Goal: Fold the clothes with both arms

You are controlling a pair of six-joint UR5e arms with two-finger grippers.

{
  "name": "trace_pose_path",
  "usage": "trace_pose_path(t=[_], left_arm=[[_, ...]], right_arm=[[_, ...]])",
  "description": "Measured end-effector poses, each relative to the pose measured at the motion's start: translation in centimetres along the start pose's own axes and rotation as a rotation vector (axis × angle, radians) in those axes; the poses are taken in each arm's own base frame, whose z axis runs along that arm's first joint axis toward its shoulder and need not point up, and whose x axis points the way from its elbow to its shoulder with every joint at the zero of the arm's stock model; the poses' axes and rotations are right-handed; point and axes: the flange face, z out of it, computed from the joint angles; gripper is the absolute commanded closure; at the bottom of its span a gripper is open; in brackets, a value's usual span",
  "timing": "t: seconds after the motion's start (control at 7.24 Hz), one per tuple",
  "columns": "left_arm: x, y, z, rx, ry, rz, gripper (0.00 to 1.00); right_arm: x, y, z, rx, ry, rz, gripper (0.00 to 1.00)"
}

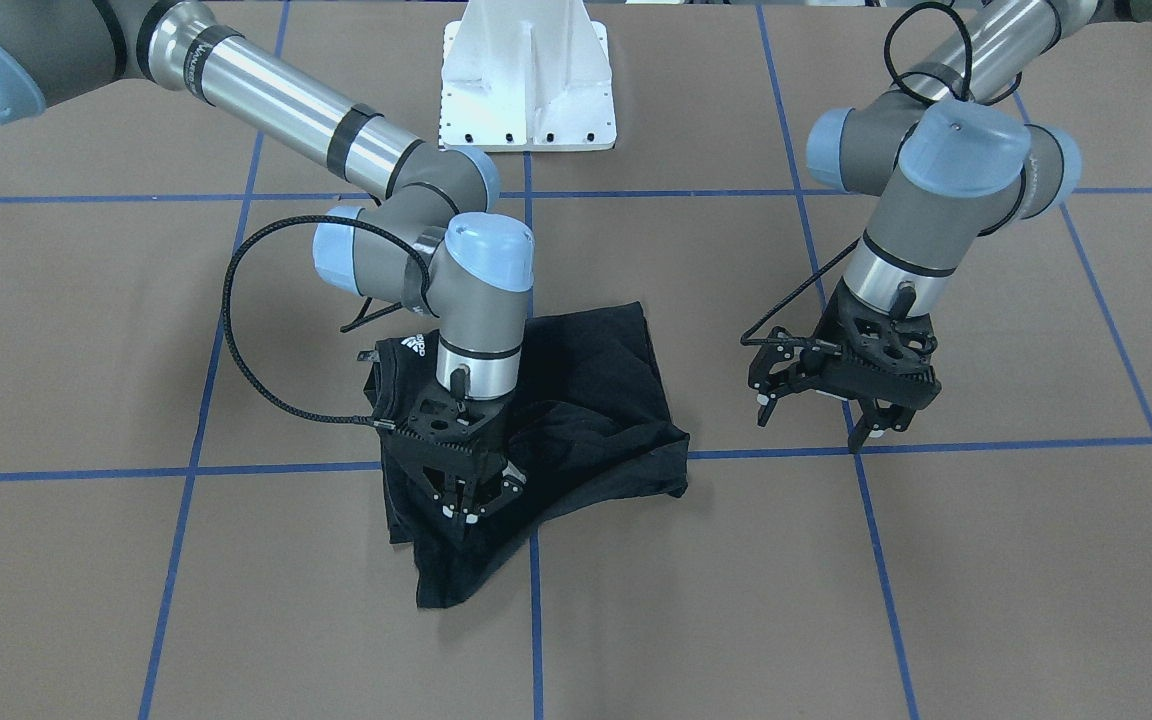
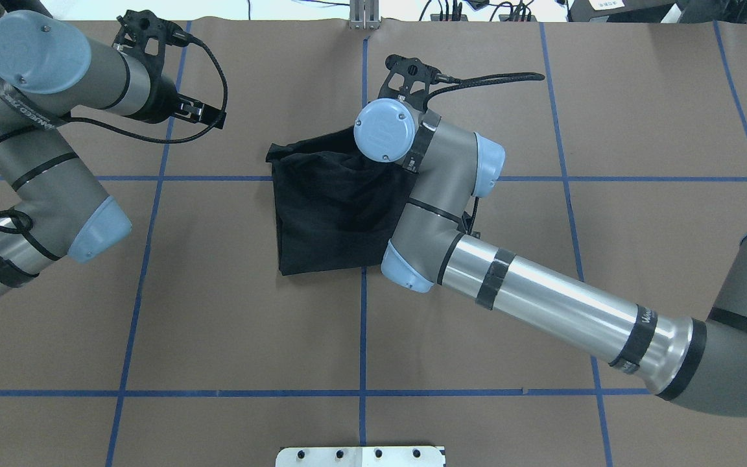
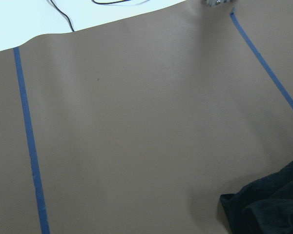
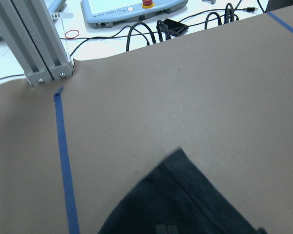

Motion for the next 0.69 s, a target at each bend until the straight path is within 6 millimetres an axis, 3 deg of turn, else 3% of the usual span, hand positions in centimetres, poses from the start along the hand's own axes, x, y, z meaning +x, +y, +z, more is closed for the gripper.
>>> trace_pose_path(t=[0.14,0.28,0.55,0.69], left_arm=[[0.0,0.2,-0.2,0.000,0.001,0.000,0.00],[0.2,0.3,-0.1,-0.002,0.003,-0.019,0.00],[1.3,0.5,0.1,-0.007,0.015,-0.115,0.00],[2.9,1.1,0.6,-0.019,0.031,-0.159,0.17]], right_arm=[[-0.3,-2.1,0.9,0.035,-0.031,0.027,0.86],[-0.6,-4.2,0.8,0.038,-0.055,0.048,0.02],[-0.6,-7.1,-0.5,-0.044,-0.083,0.035,0.00],[-0.3,-7.9,-1.6,-0.093,-0.064,0.006,0.00]])
